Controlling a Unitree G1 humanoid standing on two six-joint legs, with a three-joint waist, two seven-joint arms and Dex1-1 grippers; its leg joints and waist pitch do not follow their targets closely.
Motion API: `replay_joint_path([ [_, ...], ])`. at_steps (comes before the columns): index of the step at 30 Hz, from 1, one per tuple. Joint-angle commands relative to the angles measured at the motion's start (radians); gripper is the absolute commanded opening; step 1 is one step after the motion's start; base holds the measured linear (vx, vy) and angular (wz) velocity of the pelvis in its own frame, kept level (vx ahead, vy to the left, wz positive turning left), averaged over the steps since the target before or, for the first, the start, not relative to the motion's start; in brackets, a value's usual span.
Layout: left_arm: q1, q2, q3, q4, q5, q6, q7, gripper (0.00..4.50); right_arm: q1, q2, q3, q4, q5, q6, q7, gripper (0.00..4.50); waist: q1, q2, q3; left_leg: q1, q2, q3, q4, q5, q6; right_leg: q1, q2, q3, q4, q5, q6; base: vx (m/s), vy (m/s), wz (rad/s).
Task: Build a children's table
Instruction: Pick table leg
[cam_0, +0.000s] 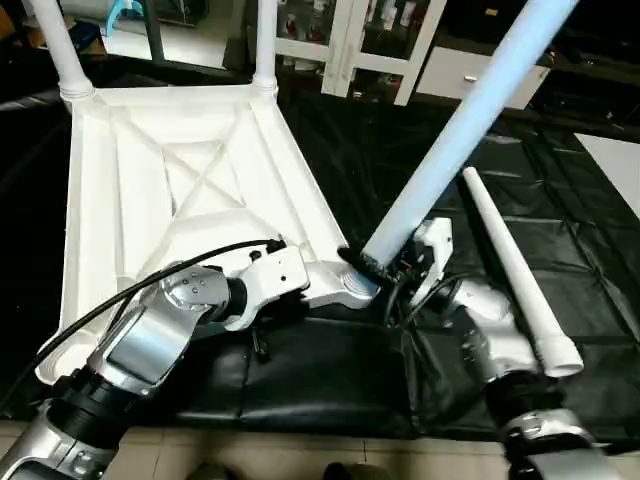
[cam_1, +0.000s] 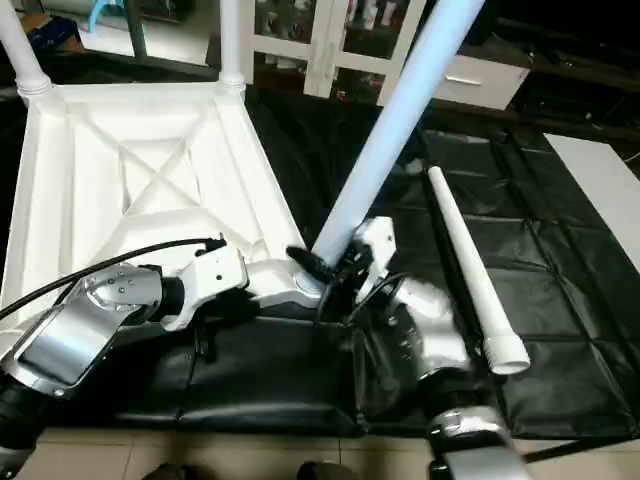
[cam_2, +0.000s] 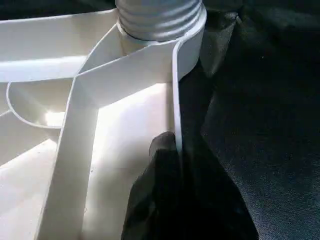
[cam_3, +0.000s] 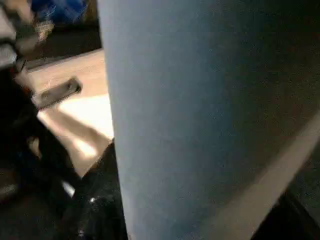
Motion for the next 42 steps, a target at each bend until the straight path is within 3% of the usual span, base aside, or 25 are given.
replay_joint_path([
  [1,0.019,-0.007,-0.018,-0.008,-0.032,-0.027,-0.024,0.0,0.082,-0.035,0.089,0.128,-0.113,0.135,0.026,1.91,-0.005,0.013,-0.029,0.023,0.047,-0.018,-0.078,-0.273,0.002,0.015,-0.054,0.045,-0.075,-0.329,-0.178,0.0,0.0,0.0],
  [4,0.019,-0.004,-0.019,-0.009,-0.033,-0.028,-0.029,0.0,0.057,-0.04,0.096,0.142,-0.115,0.161,0.036,1.9,-0.007,0.013,-0.028,0.023,0.049,-0.021,-0.082,-0.299,-0.007,0.015,-0.052,0.044,-0.076,-0.338,-0.175,0.0,0.0,0.0],
  [11,0.02,-0.008,-0.015,-0.009,-0.029,-0.033,-0.021,0.0,0.039,-0.021,0.042,0.152,-0.067,0.166,-0.033,1.9,-0.009,0.008,-0.031,0.025,0.051,-0.027,-0.085,-0.35,-0.028,0.014,-0.056,0.045,-0.081,-0.397,-0.164,0.0,0.0,0.0],
  [17,0.015,-0.02,-0.004,0.004,-0.017,-0.044,0.012,0.0,0.088,0.003,-0.031,0.11,-0.022,0.089,-0.121,1.9,-0.009,0.009,-0.029,0.026,0.051,-0.028,-0.087,-0.372,-0.035,0.009,-0.056,0.046,-0.086,-0.419,-0.153,0.0,0.0,0.0],
  [19,0.015,-0.02,-0.005,0.003,-0.017,-0.044,0.01,0.0,0.096,0.005,-0.032,0.102,-0.021,0.085,-0.122,1.9,-0.01,0.009,-0.03,0.028,0.051,-0.03,-0.088,-0.399,-0.04,0.007,-0.056,0.045,-0.089,-0.454,-0.143,0.0,0.0,0.0],
  [20,0.016,-0.013,-0.013,0.002,-0.016,-0.049,-0.002,0.0,0.106,0.007,-0.025,0.094,-0.027,0.078,-0.123,1.9,-0.011,0.014,-0.03,0.027,0.051,-0.031,-0.09,-0.404,-0.043,0.008,-0.054,0.044,-0.09,-0.448,-0.14,0.0,0.0,0.0],
  [24,0.016,-0.01,-0.024,0.007,-0.009,-0.059,-0.009,0.0,0.106,0.006,-0.022,0.097,-0.034,0.069,-0.132,1.9,-0.01,0.014,-0.031,0.027,0.051,-0.03,-0.091,-0.389,-0.042,0.009,-0.054,0.044,-0.087,-0.405,-0.147,0.0,0.0,0.0],
  [25,0.014,-0.007,-0.029,0.012,-0.003,-0.063,-0.01,0.0,0.103,0.006,-0.024,0.102,-0.038,0.062,-0.142,1.9,-0.01,0.021,-0.03,0.028,0.051,-0.029,-0.092,-0.39,-0.045,0.008,-0.051,0.044,-0.087,-0.383,-0.151,0.0,0.0,0.0],
  [26,0.013,-0.004,-0.034,0.014,0.001,-0.065,-0.012,0.0,0.1,0.008,-0.028,0.104,-0.045,0.055,-0.154,1.9,-0.01,0.019,-0.03,0.027,0.051,-0.029,-0.092,-0.393,-0.045,0.009,-0.051,0.044,-0.085,-0.38,-0.155,0.0,0.0,0.0],
  [30,0.013,-0.01,-0.031,0.017,0.004,-0.053,0.004,0.0,0.096,0.015,-0.035,0.113,-0.063,0.036,-0.203,1.9,-0.011,0.019,-0.027,0.028,0.051,-0.032,-0.094,-0.426,-0.051,0.007,-0.054,0.044,-0.091,-0.439,-0.144,0.0,0.0,0.0],
  [36,0.009,-0.039,-0.029,0.038,0.034,-0.003,0.072,0.0,0.08,0.041,-0.075,0.141,-0.1,0.019,-0.452,1.9,-0.023,0.023,-0.029,0.029,0.05,-0.043,-0.1,-0.498,-0.082,0.001,-0.055,0.039,-0.099,-0.516,-0.116,0.0,0.0,0.0],
  [38,-0.011,-0.1,-0.012,0.073,0.071,0.076,0.176,0.0,0.065,0.069,-0.114,0.146,-0.124,0.062,-0.686,1.9,-0.03,0.023,-0.03,0.034,0.049,-0.042,-0.1,-0.516,-0.097,-0.005,-0.052,0.039,-0.1,-0.515,-0.111,0.0,0.0,0.0],
  [39,-0.013,-0.104,-0.011,0.076,0.073,0.081,0.183,0.0,0.064,0.07,-0.115,0.146,-0.125,0.064,-0.697,1.9,-0.035,0.022,-0.034,0.036,0.044,-0.046,-0.095,-0.548,-0.098,-0.004,-0.053,0.036,-0.103,-0.546,-0.096,0.0,0.0,0.0],
  [42,-0.056,-0.173,0.012,0.142,0.104,0.128,0.289,0.0,0.05,0.096,-0.141,0.141,-0.152,0.091,-0.882,1.9,-0.033,0.023,-0.037,0.034,0.043,-0.045,-0.093,-0.535,-0.088,-0.005,-0.055,0.038,-0.107,-0.538,-0.083,0.0,0.0,0.0],
])
